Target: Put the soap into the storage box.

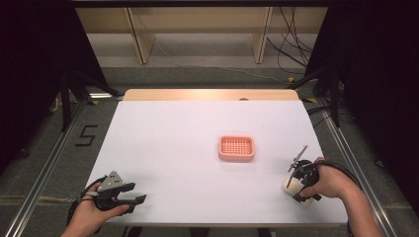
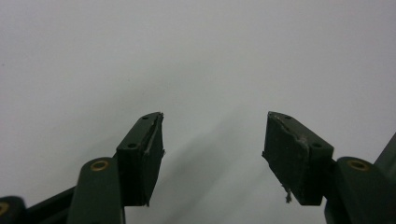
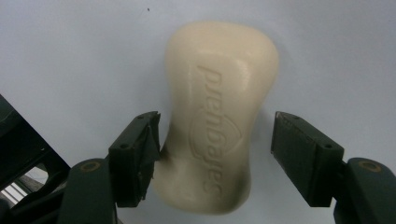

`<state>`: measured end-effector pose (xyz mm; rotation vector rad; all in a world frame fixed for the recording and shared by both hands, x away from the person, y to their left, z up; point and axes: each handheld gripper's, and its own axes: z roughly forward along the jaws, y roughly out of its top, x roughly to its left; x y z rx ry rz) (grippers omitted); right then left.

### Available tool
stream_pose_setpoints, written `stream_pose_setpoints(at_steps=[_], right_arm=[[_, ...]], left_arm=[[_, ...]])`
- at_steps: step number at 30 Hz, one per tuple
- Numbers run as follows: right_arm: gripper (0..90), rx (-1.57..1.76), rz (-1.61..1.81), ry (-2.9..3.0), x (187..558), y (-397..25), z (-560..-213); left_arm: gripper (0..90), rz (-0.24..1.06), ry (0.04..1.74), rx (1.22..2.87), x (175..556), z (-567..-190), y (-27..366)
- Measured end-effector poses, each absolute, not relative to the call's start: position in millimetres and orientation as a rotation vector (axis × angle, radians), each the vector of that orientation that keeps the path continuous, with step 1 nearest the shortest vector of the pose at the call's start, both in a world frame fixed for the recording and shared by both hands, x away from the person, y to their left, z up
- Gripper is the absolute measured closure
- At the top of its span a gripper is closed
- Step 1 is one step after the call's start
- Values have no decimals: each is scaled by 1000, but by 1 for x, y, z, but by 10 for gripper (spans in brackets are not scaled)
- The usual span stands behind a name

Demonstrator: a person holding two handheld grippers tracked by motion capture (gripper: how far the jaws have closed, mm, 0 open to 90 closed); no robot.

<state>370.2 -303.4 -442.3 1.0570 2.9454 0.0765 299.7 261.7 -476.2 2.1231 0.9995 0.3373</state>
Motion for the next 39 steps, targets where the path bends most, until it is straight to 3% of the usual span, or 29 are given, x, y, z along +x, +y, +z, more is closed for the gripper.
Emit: stream_pose_setpoints(at_steps=[24, 39], right_arm=[[501, 1108, 48, 2958, 376, -297, -450], [505, 1114, 87, 2966, 373, -297, -450]], left_arm=[[371, 326, 989, 2124, 299, -476, 261], [371, 329, 985, 2127, 299, -476, 261]])
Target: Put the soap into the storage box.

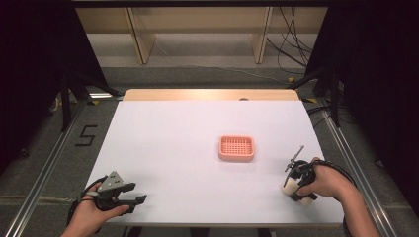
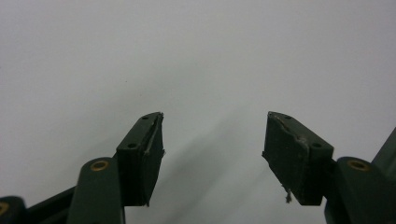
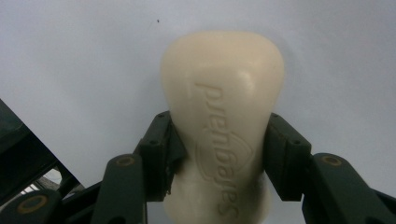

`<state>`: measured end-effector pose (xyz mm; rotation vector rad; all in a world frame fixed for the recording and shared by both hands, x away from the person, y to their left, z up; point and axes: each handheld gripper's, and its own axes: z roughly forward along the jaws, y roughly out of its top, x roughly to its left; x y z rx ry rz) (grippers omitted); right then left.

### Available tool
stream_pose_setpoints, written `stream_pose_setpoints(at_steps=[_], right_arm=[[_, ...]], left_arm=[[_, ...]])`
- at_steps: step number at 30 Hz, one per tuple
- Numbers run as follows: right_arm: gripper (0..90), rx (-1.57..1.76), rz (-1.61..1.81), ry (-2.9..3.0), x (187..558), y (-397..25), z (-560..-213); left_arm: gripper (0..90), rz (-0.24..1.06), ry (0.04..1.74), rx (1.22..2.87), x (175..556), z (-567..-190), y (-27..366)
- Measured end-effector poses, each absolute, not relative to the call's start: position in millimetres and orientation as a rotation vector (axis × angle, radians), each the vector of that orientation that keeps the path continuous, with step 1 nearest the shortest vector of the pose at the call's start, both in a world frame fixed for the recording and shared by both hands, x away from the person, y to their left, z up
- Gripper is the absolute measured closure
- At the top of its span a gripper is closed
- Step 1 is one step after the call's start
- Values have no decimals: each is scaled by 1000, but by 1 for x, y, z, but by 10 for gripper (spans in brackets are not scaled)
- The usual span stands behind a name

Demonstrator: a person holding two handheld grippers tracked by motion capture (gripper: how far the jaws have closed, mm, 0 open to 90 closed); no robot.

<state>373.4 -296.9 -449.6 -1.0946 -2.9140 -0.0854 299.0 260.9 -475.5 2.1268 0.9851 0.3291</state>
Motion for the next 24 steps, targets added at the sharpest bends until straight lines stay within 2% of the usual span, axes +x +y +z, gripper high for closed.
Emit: stream_pose_setpoints(at_steps=[24], right_arm=[[506, -1090, -103, -2935, 377, -294, -434]], left_arm=[[370, 341, 987, 2126, 299, -475, 261]])
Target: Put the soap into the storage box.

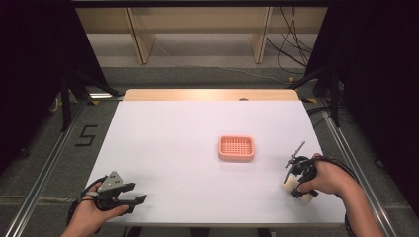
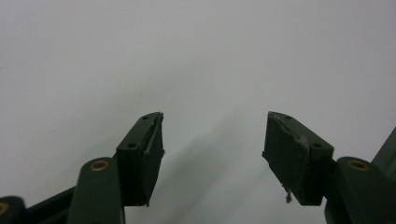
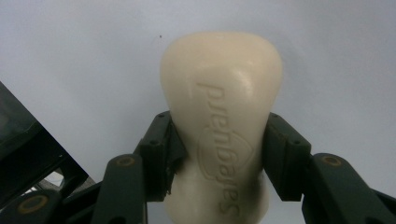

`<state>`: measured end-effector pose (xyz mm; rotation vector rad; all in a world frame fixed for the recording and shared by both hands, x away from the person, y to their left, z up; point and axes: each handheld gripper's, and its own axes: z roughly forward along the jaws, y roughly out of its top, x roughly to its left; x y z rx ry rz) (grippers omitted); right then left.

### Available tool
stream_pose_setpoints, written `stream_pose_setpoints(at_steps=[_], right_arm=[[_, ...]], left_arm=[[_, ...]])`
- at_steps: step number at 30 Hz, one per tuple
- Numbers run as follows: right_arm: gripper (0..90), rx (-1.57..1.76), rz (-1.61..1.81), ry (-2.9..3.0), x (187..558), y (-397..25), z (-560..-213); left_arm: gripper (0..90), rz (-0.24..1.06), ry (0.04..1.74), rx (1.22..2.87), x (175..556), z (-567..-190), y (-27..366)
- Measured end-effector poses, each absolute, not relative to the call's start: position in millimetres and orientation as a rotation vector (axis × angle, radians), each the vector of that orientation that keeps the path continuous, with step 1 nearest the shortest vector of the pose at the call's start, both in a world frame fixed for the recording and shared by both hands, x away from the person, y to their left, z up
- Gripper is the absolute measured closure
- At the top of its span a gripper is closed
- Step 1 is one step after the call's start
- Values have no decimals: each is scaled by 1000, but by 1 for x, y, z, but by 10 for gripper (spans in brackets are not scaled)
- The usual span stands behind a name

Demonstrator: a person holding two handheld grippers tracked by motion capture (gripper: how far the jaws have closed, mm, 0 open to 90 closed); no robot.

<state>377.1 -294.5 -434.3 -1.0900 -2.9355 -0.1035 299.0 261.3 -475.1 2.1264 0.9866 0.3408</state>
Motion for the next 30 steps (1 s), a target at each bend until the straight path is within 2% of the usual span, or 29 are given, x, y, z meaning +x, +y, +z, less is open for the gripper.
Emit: stream_pose_setpoints(at_steps=[30], right_arm=[[506, -1036, -99, -3015, 396, -284, -418]], left_arm=[[369, 328, 989, 2105, 299, -475, 261]])
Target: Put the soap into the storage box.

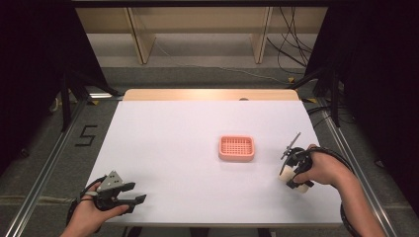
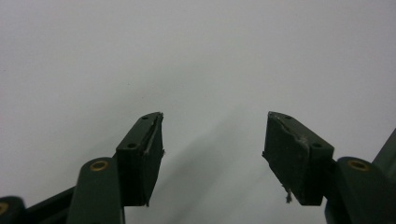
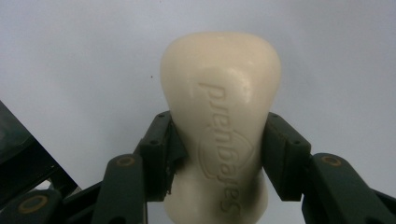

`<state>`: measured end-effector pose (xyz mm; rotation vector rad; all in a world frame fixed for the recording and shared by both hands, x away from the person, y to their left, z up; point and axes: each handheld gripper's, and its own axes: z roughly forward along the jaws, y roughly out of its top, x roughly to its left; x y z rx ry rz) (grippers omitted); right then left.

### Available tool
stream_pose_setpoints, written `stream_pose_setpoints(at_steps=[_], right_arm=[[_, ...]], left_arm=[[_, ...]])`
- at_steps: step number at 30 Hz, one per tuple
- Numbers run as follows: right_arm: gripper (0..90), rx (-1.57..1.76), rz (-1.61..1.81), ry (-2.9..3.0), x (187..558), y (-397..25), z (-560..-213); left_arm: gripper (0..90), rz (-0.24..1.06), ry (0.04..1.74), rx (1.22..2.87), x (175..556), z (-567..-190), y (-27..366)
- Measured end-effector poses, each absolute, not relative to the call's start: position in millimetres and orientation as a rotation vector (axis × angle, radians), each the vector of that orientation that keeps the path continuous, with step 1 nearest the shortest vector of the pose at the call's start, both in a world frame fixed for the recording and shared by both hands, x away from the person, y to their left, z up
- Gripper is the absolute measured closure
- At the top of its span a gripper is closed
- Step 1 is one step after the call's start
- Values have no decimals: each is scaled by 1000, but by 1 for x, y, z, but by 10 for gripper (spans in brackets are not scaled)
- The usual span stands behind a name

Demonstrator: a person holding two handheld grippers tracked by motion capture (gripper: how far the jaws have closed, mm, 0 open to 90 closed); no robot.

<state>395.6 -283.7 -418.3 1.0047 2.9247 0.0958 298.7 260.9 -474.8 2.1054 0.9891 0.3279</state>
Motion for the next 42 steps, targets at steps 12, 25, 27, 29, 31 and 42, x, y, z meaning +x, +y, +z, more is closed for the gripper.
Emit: stream_pose_setpoints(at_steps=[12, 25, 27, 29, 31, 42], right_arm=[[507, 993, 126, 2906, 400, -280, -412], [507, 967, 187, 2866, 405, -275, -407], [507, 996, 207, 2863, 404, -273, -406], [507, 952, 207, 2859, 407, -273, -405], [506, 969, 251, 2853, 406, -270, -404], [507, 958, 299, 2833, 408, -264, -403]], left_arm=[[369, 331, 979, 2120, 299, -474, 262], [369, 320, 997, 2108, 299, -475, 261], [369, 331, 981, 2118, 299, -474, 262], [369, 330, 984, 2117, 299, -474, 262], [369, 330, 979, 2120, 299, -474, 262], [369, 329, 986, 2104, 299, -474, 261]])
